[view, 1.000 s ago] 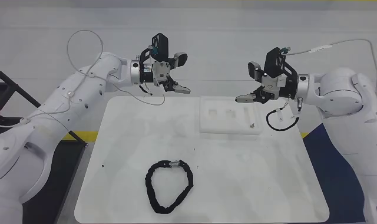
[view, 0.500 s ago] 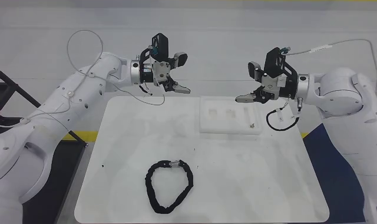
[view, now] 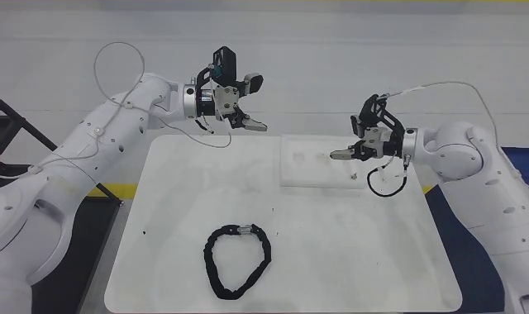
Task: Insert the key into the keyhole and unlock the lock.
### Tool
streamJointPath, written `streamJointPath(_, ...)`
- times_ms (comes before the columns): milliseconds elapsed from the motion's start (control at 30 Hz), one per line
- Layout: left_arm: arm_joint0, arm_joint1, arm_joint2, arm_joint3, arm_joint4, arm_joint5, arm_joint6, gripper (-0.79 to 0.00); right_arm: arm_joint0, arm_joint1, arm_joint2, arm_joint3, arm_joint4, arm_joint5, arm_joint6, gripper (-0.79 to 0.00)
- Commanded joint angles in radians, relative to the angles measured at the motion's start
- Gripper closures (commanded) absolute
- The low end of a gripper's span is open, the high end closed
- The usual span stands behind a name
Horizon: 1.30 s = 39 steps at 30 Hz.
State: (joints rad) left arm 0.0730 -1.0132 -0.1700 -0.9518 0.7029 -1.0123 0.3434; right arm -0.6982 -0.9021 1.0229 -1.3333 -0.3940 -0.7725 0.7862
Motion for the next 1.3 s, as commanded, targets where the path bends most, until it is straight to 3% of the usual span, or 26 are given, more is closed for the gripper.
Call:
streamJointPath(0, 0.000, 0.000, 0.000, 0.000, 0.000, 0.000, 0.000, -0.785, -0.005, -0.001, -0.010, 0.023, -0.017, 0.032, 0.008, -0.785)
streamJointPath(367, 0.000, 0.000, 0.000, 0.000, 0.000, 0.000, 0.000, -0.785, -0.026, -0.014, -0.053, 0.059, -0.017, 0.461, 0.189, -0.785)
streamJointPath(567, 0.000, 0.000, 0.000, 0.000, 0.000, 0.000, 0.000, -0.785, -0.040, -0.025, -0.069, 0.069, 0.027, 0.599, 0.224, -0.785)
streamJointPath(867, 0.000, 0.000, 0.000, 0.000, 0.000, 0.000, 0.000, -0.785, 0.002, -0.057, -0.110, 0.151, 0.099, 0.682, 0.257, -0.785)
streamJointPath(1267, 0.000, 0.000, 0.000, 0.000, 0.000, 0.000, 0.000, -0.785, 0.002, -0.057, -0.110, 0.151, 0.099, 0.682, 0.257, -0.785)
